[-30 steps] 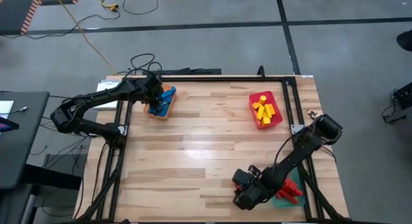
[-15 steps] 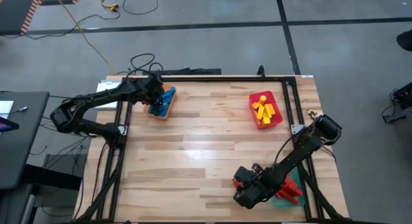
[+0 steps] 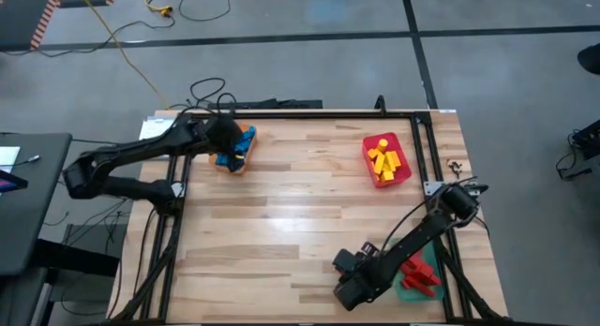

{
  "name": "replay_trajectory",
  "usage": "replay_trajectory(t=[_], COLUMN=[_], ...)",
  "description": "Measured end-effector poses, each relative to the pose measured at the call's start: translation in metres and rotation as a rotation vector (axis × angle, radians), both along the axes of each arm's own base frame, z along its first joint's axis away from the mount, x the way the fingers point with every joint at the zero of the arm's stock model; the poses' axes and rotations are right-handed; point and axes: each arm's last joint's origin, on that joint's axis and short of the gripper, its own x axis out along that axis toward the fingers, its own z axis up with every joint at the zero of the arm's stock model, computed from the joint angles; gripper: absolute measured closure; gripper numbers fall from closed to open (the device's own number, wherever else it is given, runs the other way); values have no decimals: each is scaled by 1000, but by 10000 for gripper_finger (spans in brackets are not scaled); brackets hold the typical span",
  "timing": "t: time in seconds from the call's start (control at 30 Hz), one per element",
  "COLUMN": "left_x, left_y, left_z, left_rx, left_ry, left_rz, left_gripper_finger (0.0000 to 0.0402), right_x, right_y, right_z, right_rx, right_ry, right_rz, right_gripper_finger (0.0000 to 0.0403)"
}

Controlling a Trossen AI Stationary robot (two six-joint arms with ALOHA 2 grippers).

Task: Sort blocks
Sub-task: Put the red rectangle block into the green bin

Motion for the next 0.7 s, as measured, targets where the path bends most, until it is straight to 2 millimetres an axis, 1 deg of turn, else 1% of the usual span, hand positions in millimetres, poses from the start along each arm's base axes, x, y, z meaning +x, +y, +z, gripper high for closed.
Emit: replay_trajectory(t=[0.1, 0.17, 0.3, 0.4, 0.47, 0.53, 0.6, 0.7], left_x=[0, 1, 5, 12, 17, 23, 29, 38], left_y=[-9, -16, -32, -46, -55, -64, -73, -85], left_z=[8, 12, 20, 24, 27, 30, 34, 35], left_rx=[17, 27, 35, 23, 22, 26, 38, 47], left_ry=[-42, -73, -122, -180, -224, -270, -315, -356], left_rz=[-25, -48, -127, -220, -283, -341, -387, -452], left_gripper_finger=[126, 127, 126, 126, 126, 126, 126, 126], right_x=[4, 5, 6, 5, 5, 5, 5, 6], right_y=[1, 2, 2, 2, 1, -2, -6, -14], right_z=[-2, -3, -2, -1, 0, 3, 7, 24], right_rx=[-32, -47, -60, -68, -75, -97, -131, -170], right_ry=[43, 62, 77, 77, 78, 73, 53, 5], right_rz=[0, 1, 14, 36, 59, 76, 80, 75], right_gripper_finger=[186, 199, 245, 286, 306, 317, 319, 317])
